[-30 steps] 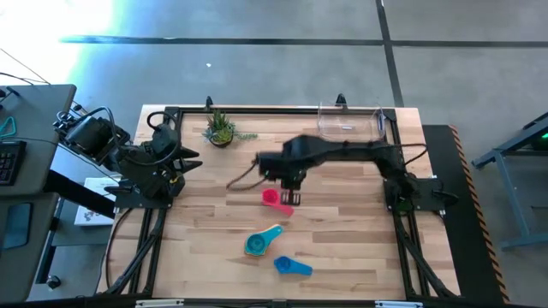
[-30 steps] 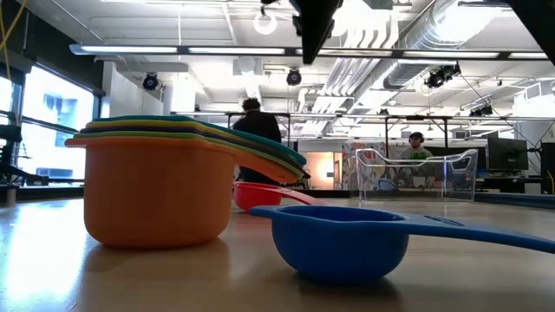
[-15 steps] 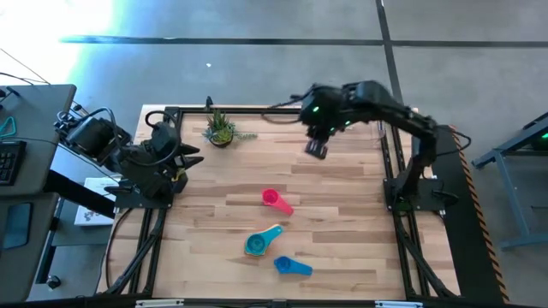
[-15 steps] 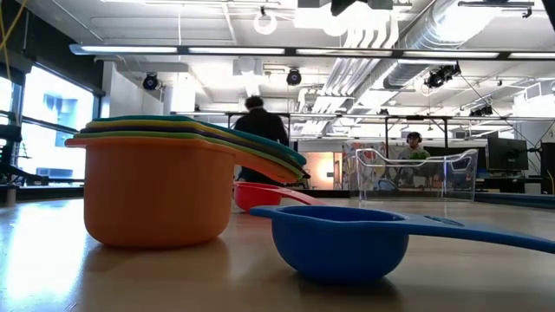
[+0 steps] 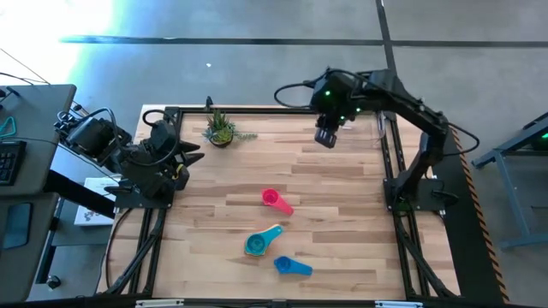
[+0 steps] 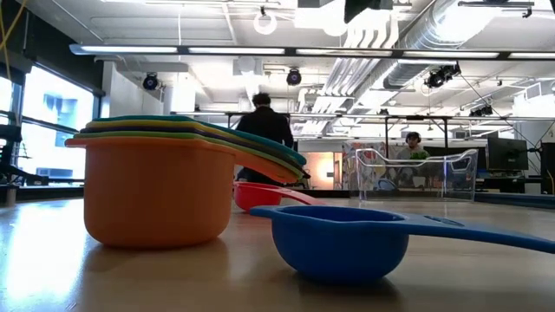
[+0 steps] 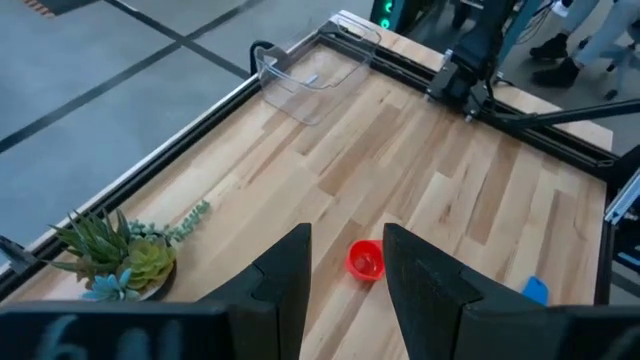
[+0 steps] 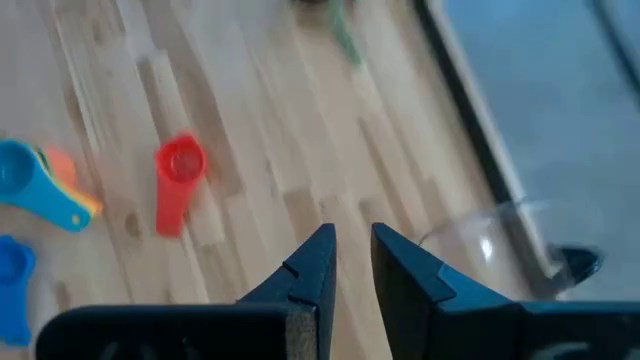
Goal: Nest measuring cups in basket
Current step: Stack the red measuring cup on top of the light blue measuring cup
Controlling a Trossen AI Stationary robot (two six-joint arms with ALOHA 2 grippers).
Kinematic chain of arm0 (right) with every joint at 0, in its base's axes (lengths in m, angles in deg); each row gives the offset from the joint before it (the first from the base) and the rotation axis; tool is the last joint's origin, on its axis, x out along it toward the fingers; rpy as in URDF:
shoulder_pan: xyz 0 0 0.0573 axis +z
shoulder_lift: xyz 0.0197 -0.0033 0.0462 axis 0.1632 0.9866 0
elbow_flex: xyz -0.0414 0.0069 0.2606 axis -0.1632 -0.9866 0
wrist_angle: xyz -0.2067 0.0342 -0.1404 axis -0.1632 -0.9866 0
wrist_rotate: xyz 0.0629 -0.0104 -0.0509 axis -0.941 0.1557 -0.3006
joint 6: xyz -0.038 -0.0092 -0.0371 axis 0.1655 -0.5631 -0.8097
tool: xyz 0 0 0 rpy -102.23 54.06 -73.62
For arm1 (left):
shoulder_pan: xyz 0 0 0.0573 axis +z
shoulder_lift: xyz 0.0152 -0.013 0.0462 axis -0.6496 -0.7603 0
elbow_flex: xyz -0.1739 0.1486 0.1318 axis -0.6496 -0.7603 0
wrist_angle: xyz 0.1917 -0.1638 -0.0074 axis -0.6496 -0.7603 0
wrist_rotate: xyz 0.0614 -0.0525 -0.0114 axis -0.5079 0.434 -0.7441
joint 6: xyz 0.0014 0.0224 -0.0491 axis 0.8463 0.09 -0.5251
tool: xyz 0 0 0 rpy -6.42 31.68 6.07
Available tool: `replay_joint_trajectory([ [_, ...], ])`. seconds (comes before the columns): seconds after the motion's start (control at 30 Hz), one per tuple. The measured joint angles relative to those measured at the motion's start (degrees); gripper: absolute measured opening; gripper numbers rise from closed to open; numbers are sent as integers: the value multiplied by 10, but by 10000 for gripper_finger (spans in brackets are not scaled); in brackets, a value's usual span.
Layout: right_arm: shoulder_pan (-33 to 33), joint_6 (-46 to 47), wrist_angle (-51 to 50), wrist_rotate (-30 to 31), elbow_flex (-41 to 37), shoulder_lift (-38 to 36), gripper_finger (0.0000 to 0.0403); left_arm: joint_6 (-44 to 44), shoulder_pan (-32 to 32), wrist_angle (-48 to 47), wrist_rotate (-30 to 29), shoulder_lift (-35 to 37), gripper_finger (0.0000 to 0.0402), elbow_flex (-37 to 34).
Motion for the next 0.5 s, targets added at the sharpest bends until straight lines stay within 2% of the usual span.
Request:
replay_joint_trajectory([
  [0.1, -6, 9, 18, -2, -83, -25, 57, -10, 0, 2, 0, 0, 115, 0],
  [0.23, -6, 12, 115, -8, -223, -78, 57, -15, 0, 2, -5, 0, 115, 0],
  [0.37, -6, 30, 221, -57, -339, -123, 57, -16, 0, 2, -19, 0, 115, 0],
  [0.5, -4, 52, 308, -94, -420, -148, 57, -29, 0, 2, -32, 0, 115, 0],
])
